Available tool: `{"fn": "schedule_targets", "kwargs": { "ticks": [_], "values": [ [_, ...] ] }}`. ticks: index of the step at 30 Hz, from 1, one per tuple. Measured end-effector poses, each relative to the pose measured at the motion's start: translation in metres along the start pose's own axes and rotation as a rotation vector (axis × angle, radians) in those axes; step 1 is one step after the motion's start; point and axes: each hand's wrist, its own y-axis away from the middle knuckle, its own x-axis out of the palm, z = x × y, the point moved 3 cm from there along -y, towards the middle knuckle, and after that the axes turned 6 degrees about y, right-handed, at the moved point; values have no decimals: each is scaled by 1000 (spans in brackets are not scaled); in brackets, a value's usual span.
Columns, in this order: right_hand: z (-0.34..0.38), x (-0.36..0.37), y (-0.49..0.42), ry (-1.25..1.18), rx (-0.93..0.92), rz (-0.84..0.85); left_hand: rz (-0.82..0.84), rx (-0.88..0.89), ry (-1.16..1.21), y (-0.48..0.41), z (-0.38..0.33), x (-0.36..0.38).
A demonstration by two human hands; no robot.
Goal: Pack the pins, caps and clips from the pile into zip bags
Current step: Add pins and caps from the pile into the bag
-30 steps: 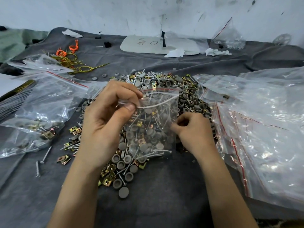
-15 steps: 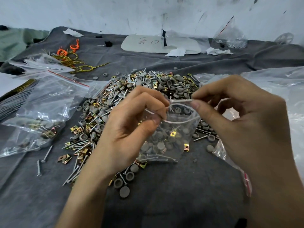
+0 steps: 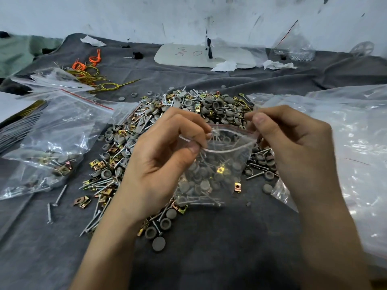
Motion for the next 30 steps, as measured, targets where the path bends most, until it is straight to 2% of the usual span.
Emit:
{"fn": "schedule_targets", "kwargs": {
  "ticks": [2,5,10,14,18,23,27,30],
  "values": [
    [-23,9,-4,113,156,59,-23,-7,-2,1,4,-4],
    [-53,32,-4,364,305,254,-87,-7,47,2,9,-13],
    [-64,57,3,546,301,371,-184,-13,92,4,13,-28],
    [-61,56,1,605,296,439,-189,-21,96,4,13,-29],
    [-57,57,1,698,233,435,-169,-27,80,4,14,-26],
    [-58,54,-1,700,202,396,-163,-21,72,4,13,-25],
    [-55,59,3,623,215,227,-167,-19,90,4,14,-25],
    [-55,65,6,565,208,161,-168,-23,108,4,15,-24]
  ]
}}
